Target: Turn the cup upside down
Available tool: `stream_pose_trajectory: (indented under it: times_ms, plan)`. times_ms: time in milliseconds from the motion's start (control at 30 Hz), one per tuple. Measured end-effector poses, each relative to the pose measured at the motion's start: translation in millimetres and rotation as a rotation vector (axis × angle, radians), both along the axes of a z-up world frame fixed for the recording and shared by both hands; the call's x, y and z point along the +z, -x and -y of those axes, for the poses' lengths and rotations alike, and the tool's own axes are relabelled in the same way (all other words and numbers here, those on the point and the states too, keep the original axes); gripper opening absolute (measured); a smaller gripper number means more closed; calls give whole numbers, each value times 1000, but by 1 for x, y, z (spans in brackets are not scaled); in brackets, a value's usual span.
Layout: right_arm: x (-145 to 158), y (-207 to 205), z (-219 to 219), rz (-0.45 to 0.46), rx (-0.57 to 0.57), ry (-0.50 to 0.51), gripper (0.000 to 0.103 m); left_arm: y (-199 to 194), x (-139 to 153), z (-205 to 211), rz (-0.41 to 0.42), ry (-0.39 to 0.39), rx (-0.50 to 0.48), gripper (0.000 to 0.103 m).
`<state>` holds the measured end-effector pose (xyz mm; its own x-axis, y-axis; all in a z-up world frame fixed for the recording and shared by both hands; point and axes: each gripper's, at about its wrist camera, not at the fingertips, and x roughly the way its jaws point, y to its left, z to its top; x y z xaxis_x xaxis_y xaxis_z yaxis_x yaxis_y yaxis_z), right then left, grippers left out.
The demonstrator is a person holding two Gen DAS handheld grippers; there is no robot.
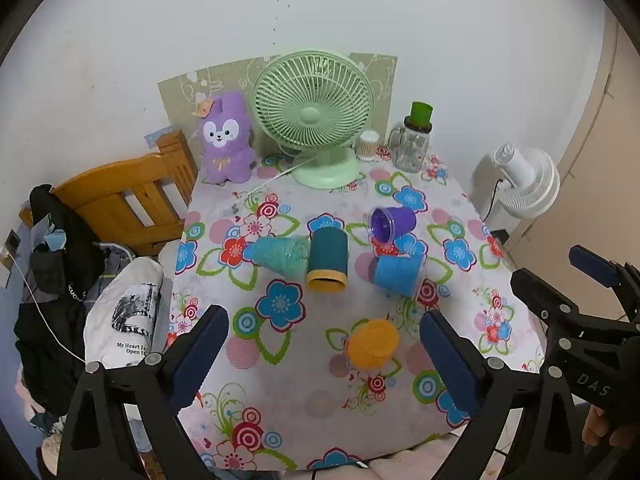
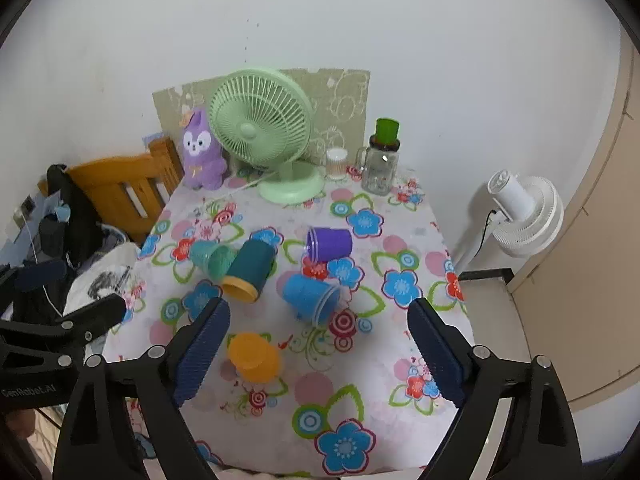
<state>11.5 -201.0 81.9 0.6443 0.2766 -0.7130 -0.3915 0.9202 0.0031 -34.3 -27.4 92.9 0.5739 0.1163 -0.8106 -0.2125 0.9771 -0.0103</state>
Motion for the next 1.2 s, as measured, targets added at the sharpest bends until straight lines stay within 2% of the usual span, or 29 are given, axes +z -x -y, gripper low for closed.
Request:
stream_pose_trajectory:
  times_ms: [333, 1200]
  plan:
    - [5, 0, -3, 17, -4, 7, 96, 0, 4, -8, 27, 23, 33, 101]
    - [0, -6, -11, 0, 1, 10, 96, -10, -5, -14, 8, 16, 32, 103]
